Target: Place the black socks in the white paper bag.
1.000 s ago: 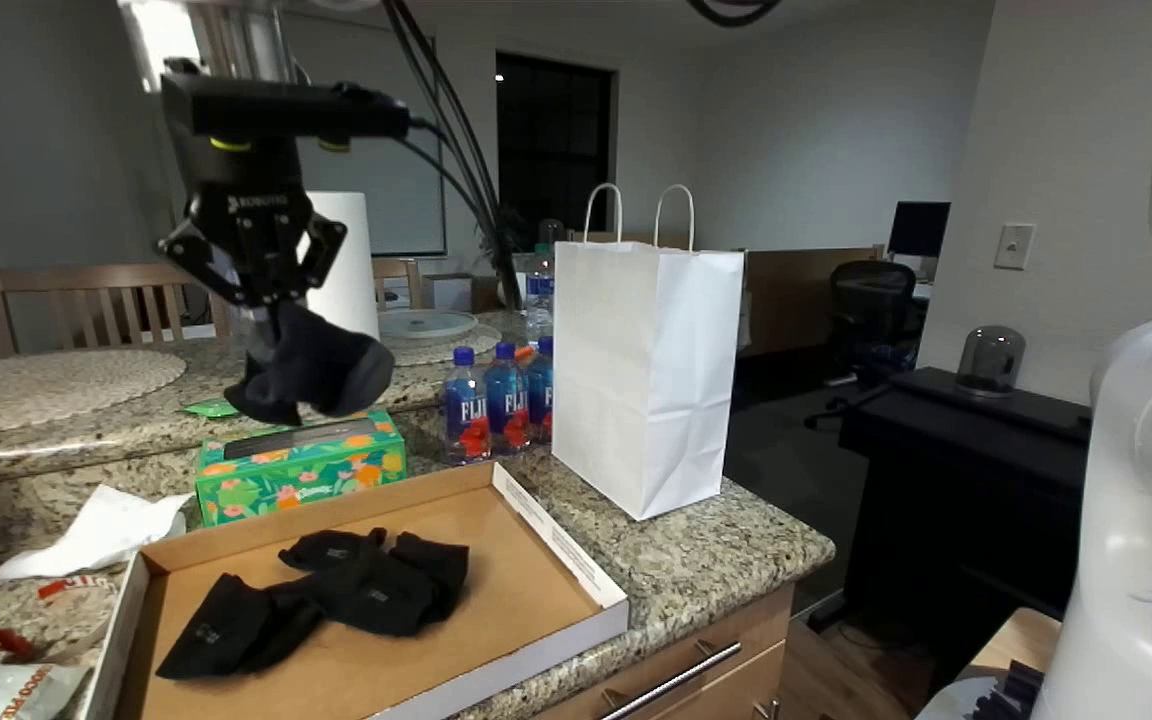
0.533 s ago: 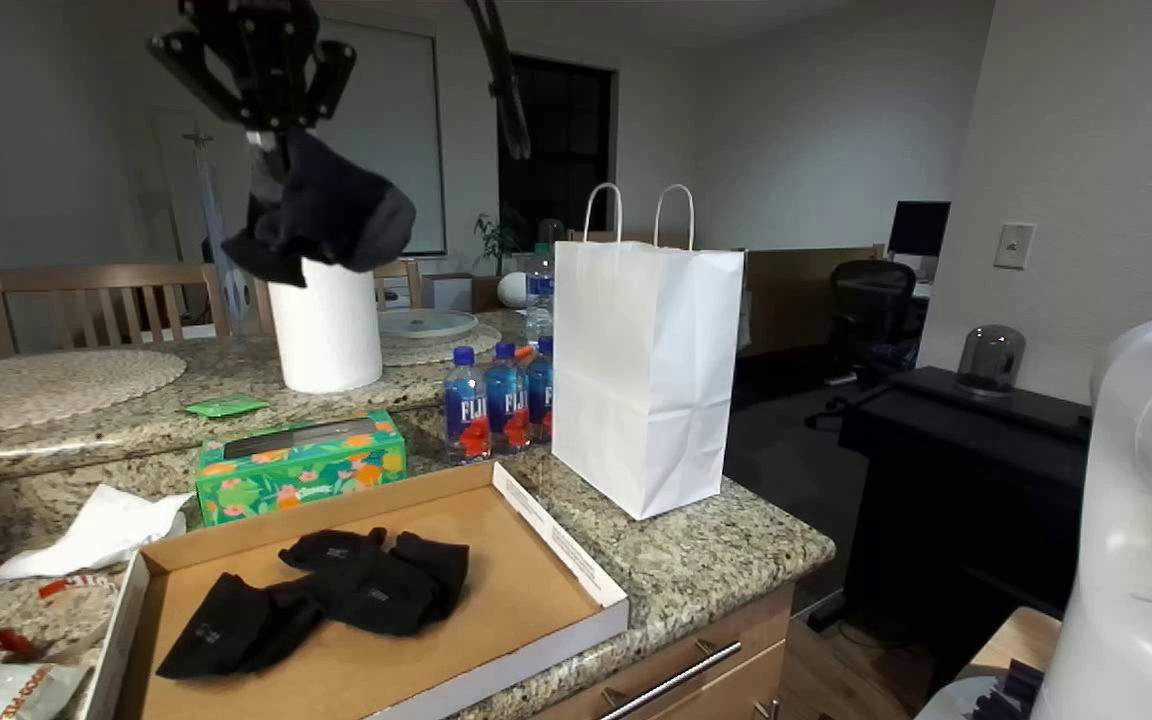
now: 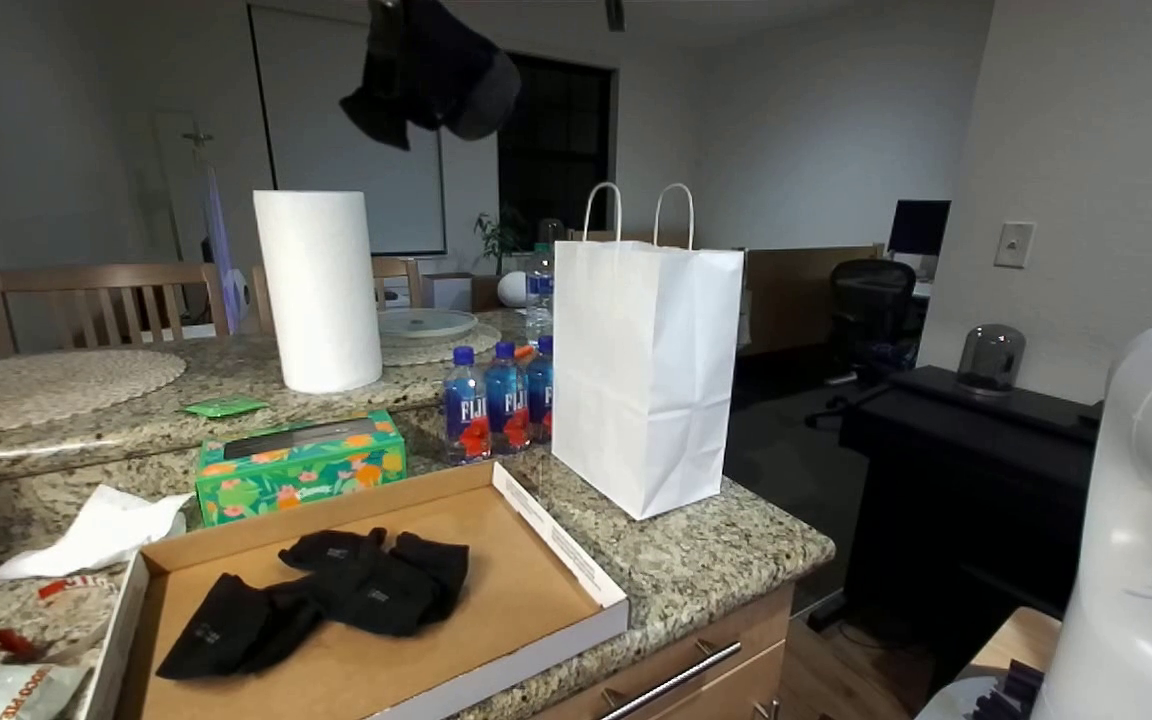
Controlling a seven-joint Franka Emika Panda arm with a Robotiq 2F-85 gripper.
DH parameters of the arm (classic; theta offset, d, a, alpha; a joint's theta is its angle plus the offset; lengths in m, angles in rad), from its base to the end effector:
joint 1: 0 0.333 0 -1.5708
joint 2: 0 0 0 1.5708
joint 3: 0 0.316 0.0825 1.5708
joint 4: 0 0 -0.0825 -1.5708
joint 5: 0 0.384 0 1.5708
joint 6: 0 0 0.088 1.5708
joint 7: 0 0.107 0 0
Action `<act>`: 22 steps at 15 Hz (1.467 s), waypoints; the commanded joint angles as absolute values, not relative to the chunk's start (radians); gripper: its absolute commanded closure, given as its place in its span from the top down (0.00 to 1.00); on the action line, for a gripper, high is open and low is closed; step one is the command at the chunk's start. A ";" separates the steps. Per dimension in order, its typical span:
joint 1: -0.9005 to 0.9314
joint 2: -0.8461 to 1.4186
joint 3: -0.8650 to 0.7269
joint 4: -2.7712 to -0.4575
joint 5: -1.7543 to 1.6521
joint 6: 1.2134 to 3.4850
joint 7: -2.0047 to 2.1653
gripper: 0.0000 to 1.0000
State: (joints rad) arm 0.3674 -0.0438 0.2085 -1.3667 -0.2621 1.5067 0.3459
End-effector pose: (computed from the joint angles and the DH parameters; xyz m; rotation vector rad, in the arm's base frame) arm 0.4552 0.2651 0.7409 2.9397 0.2795 0.4205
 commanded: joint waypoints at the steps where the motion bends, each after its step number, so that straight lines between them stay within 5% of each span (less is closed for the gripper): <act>1: 0.308 -0.158 0.131 -1.473 -0.220 1.556 0.306 0.08; 12: 0.052 -0.394 -0.055 -1.900 -0.082 1.883 0.198 0.08; 22: -0.008 -0.322 -0.080 -2.022 0.023 1.979 0.128 0.08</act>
State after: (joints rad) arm 0.0155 -0.3334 -0.0801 -2.0082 -0.0274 1.9434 0.1655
